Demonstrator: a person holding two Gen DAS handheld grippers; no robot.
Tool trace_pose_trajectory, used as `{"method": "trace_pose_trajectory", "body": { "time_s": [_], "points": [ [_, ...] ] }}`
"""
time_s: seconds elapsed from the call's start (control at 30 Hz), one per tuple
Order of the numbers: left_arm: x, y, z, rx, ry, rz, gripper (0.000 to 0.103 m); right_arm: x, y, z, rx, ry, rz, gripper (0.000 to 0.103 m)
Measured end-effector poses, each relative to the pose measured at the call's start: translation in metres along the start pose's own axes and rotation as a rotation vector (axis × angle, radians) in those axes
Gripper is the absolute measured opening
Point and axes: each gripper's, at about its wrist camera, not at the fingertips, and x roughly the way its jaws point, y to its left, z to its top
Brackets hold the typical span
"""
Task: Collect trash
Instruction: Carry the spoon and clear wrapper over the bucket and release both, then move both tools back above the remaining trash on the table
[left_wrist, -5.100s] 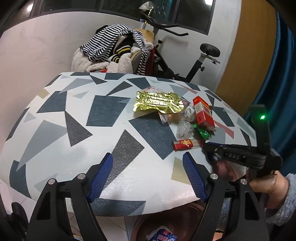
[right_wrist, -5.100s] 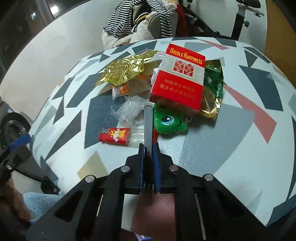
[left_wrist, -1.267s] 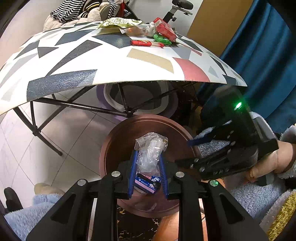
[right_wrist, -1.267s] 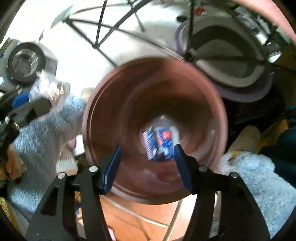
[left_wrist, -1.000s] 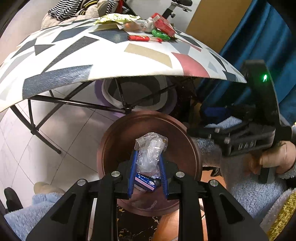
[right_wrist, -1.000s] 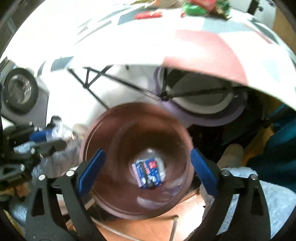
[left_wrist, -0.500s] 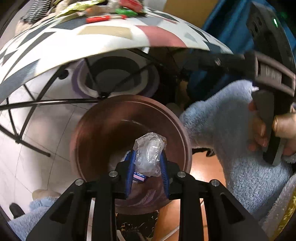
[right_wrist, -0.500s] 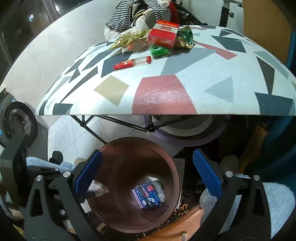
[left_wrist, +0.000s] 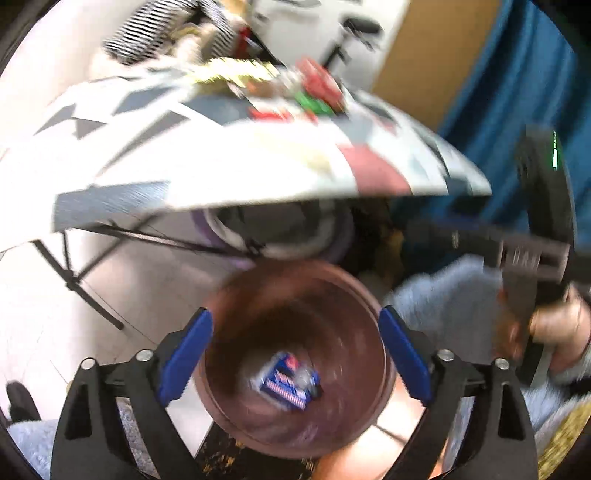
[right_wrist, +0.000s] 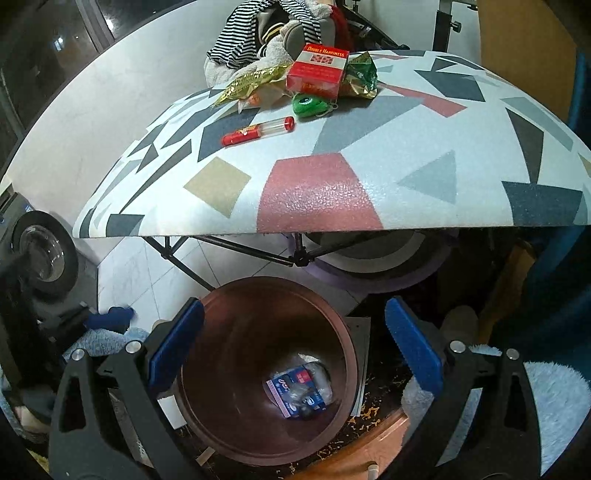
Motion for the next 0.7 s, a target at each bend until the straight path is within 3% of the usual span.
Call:
{"method": "trace_pose_trajectory", "body": {
  "time_s": [0.27,0.7],
  "points": [
    [-0.042,0.017,0.031,-0.038,-0.156,0.100,0.096,-0.009,0.007,0.010,-0.040,-0.039,-0.024,0.097],
    [-0.075,0.031,0.071,-0.018,-0.263,0.189,0.097,-0.038,0.029,0.046,-0.168,-0.144,-0.065,0.097]
  ]
}}
